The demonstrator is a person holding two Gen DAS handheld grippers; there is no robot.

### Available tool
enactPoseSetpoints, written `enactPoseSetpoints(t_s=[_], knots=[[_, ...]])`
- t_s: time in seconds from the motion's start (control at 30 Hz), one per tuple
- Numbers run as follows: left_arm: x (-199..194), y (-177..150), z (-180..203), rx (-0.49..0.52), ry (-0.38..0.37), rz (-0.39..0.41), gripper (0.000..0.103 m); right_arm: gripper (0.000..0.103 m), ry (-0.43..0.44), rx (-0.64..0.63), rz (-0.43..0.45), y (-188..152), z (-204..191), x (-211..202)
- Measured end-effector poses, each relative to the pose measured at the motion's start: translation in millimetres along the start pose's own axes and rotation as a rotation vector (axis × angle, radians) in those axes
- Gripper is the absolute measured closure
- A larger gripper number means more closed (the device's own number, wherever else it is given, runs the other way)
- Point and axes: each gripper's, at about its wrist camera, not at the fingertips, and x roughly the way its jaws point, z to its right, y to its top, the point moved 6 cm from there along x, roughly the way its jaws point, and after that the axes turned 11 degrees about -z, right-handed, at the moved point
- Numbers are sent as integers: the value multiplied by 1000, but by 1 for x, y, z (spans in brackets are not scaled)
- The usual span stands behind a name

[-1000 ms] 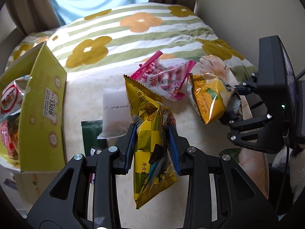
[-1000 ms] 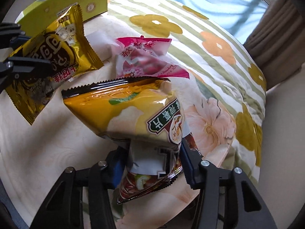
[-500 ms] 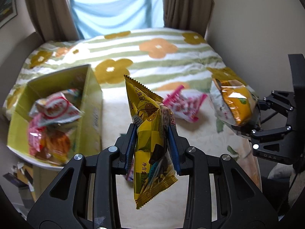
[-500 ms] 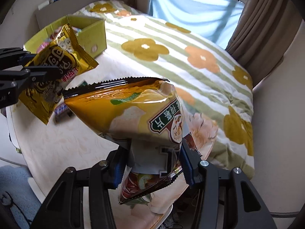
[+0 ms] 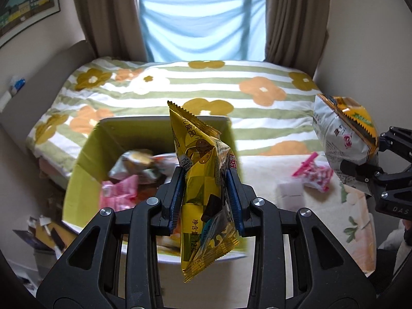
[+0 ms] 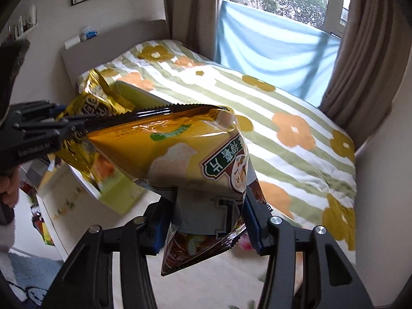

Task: Organize snacks
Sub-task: 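Carry both chip bags over the box and release them inside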

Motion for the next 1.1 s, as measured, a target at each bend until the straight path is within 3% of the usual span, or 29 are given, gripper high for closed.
enactPoseSetpoints(t_s=[0.33, 0.5, 0.53, 0.57, 0.6, 0.63, 0.67, 0.87, 1.1], knots=[[40, 3, -104, -8, -31, -98, 73, 56, 35, -22, -14, 83, -79, 44], [68, -8, -123, 28, -78, -156, 72, 56, 31, 9, -39, 109, -102, 69], [73, -9, -125, 44, -90, -168, 70, 56, 29, 17, -45, 112, -106, 74], [78, -10, -125, 63, -99, -177, 58, 56, 28, 25, -52, 113, -108, 77], [81, -11, -123, 86, -92, -187, 24, 56, 27, 33, -62, 114, -112, 82], [83, -12, -123, 104, -63, -184, 5, 56, 24, 40, -68, 116, -114, 85], [82, -13, -124, 120, -39, -159, 0, 56, 24, 48, -75, 116, -114, 87], [82, -22, -127, 155, -43, -151, 0, 56, 19, 73, -109, 117, -114, 97], [74, -24, -144, 77, -63, -158, 0, 56, 26, 23, -90, 138, -124, 98]])
